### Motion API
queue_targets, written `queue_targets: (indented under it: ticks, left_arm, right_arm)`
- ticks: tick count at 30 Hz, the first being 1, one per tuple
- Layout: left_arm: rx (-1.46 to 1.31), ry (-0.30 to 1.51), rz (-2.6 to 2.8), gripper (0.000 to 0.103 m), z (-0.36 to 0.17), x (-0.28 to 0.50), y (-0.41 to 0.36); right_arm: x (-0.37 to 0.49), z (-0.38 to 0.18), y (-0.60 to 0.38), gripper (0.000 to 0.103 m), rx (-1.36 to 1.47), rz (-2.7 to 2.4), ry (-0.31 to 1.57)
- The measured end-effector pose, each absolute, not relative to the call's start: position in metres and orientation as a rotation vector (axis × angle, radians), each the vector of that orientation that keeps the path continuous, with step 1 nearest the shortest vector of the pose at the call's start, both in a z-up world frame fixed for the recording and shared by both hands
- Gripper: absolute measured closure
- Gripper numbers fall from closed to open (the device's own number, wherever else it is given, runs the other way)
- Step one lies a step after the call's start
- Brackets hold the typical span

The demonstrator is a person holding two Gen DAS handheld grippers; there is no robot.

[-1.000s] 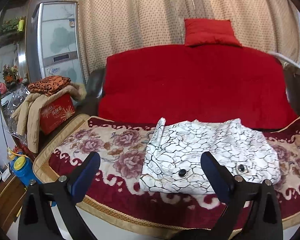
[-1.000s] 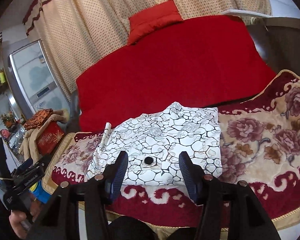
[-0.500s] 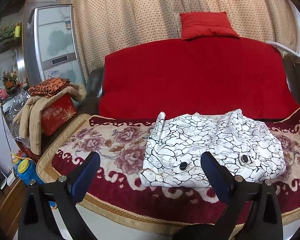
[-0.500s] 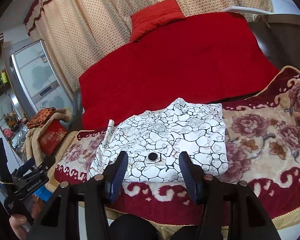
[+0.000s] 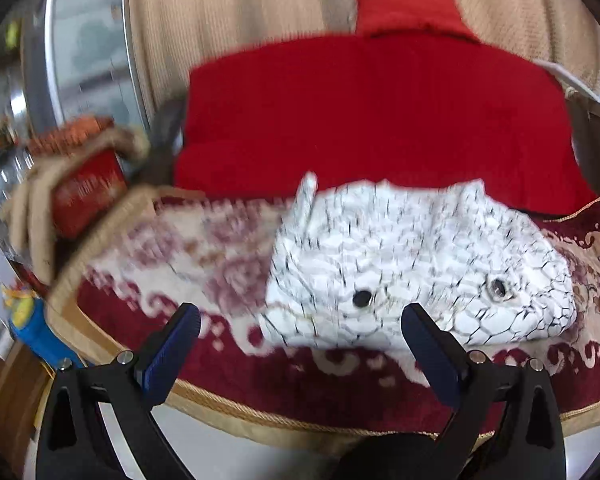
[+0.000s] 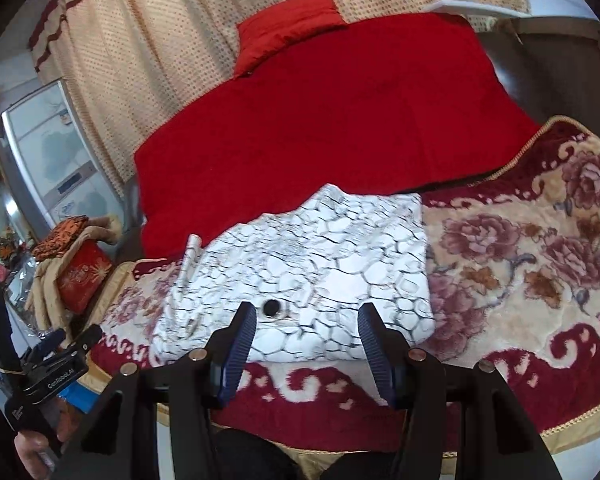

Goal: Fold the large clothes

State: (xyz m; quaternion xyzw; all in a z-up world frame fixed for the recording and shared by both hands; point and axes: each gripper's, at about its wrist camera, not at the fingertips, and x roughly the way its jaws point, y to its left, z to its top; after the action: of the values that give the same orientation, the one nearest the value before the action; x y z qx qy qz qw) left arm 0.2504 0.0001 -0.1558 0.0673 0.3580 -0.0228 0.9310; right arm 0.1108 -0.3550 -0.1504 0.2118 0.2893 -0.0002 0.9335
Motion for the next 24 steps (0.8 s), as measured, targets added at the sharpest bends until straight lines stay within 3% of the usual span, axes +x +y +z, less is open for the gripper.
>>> queue_targets:
  ticks: [8,10,13,19,24]
  left_arm:
    - [0.067,0.973,0.004,0.003,-0.226,0.34,0.012]
    - [0.064,0.992,0.019,0.003,-0.237,0.356,0.012]
    - [0.052,0.975,0.052,0.003,-0.248,0.37,0.016]
    - [0.011,1.046,0.066,0.001,-0.286,0.396,0.021]
    - [-0.046,1.06,0.037,0.001,-0.28,0.395,0.033]
  right_arm:
    - [0.151,-0.201,-0.385,0.046,0.498,-0.05,0.699]
    - [0.164,-0.21,-0.389,0.047,0.501,-0.057,0.72]
    - [0.184,-0.226,-0.396,0.058,0.557,-0.041,0.748]
    - [0.217,-0.251,-0.396,0.06,0.567,-0.052,0.808]
    - [0.22,-0.259,-0.398,0.06,0.578,-0.035,0.825]
